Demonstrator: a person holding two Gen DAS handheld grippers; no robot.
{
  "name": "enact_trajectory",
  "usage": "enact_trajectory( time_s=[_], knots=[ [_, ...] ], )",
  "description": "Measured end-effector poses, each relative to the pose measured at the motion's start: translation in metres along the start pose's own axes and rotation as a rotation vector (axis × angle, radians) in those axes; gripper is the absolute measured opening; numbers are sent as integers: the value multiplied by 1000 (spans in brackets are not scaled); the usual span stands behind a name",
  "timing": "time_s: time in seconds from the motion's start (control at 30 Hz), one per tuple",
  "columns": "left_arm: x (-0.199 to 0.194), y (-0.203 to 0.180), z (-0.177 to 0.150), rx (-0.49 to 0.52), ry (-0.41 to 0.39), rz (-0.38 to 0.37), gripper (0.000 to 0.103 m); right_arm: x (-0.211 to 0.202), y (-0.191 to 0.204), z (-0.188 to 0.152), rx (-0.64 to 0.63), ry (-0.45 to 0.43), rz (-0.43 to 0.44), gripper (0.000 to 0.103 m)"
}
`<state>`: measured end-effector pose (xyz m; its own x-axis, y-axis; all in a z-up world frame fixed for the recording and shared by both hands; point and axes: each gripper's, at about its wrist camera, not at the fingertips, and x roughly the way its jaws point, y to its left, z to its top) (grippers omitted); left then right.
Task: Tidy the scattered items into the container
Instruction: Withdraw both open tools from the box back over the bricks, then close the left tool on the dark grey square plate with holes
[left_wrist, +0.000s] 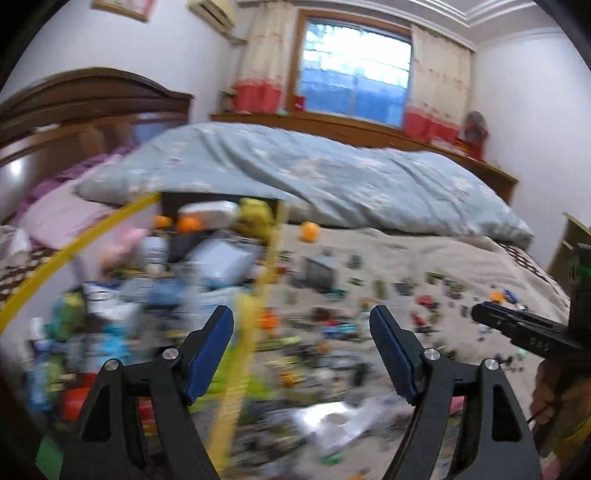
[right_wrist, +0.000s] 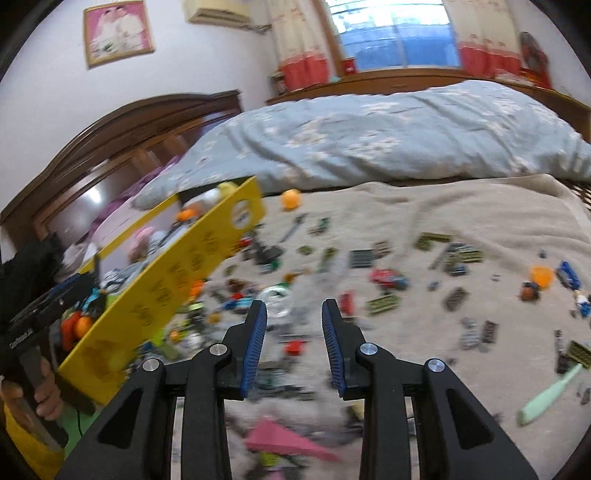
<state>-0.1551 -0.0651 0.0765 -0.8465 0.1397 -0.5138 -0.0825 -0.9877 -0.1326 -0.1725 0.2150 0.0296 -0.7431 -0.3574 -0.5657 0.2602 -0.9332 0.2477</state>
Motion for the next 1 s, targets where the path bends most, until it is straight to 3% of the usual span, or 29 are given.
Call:
enact_trajectory(
  time_s=[0.2,0.37,0.53,0.63,0.77,0.87,1.0],
  knots=[
    [90,-61,14,6,93,-80,77,9,-32,23,-26,-29,-93,32],
    [176,-106,25,89,190,-62,77,48,-48,62,-134,29,-182,32],
    [232,-127,28,129,285,-89,76,99,-68,87,-183,93,-243,32],
    [246,-142,24,236,302,-116,76,109,-94,82,-106,86,-214,32],
    [251,-159,18,422,299,-141,71,114,-139,72,60,156,-165,32],
    [258,-165,17,457,322,-166,58,106,-161,70,163,148,-154,32],
    [271,-175,15,500,364,-187,57,100,-168,69,215,135,-92,32]
  ],
)
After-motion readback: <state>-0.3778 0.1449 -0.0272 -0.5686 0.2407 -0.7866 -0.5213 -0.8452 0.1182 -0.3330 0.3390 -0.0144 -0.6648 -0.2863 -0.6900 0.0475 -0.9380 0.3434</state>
